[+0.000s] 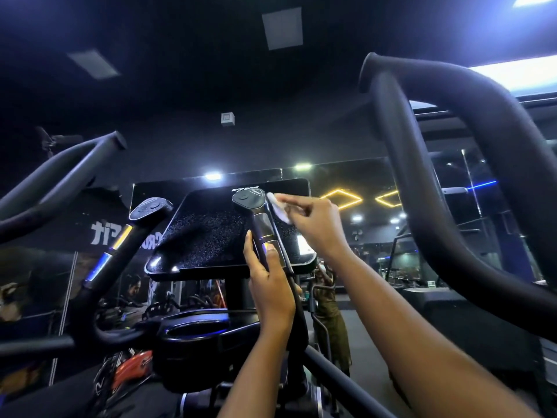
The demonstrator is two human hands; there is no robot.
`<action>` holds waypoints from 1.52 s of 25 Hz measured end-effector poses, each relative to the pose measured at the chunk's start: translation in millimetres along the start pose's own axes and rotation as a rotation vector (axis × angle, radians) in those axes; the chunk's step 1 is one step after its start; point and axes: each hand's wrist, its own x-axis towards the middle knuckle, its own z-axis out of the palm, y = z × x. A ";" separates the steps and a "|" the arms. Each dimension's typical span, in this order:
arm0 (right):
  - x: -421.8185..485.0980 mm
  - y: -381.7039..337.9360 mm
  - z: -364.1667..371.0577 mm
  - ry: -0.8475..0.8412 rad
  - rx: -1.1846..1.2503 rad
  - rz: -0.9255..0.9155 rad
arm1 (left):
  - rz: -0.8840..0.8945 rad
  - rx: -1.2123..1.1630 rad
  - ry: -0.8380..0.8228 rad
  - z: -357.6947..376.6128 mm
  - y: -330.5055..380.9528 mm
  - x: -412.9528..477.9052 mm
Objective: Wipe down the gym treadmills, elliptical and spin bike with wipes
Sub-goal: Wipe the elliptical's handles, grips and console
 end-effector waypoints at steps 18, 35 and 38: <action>-82.4 -1.5 -36.9 -0.170 -0.037 -0.015 | -0.104 -0.002 -0.031 -11.0 20.9 -9.3; -260.0 -35.7 -71.6 -0.827 0.165 0.228 | -0.315 1.028 -0.138 -169.8 33.2 -249.4; -339.7 -40.8 -73.1 -1.031 0.187 0.215 | -0.493 1.232 -0.171 -215.8 36.6 -344.8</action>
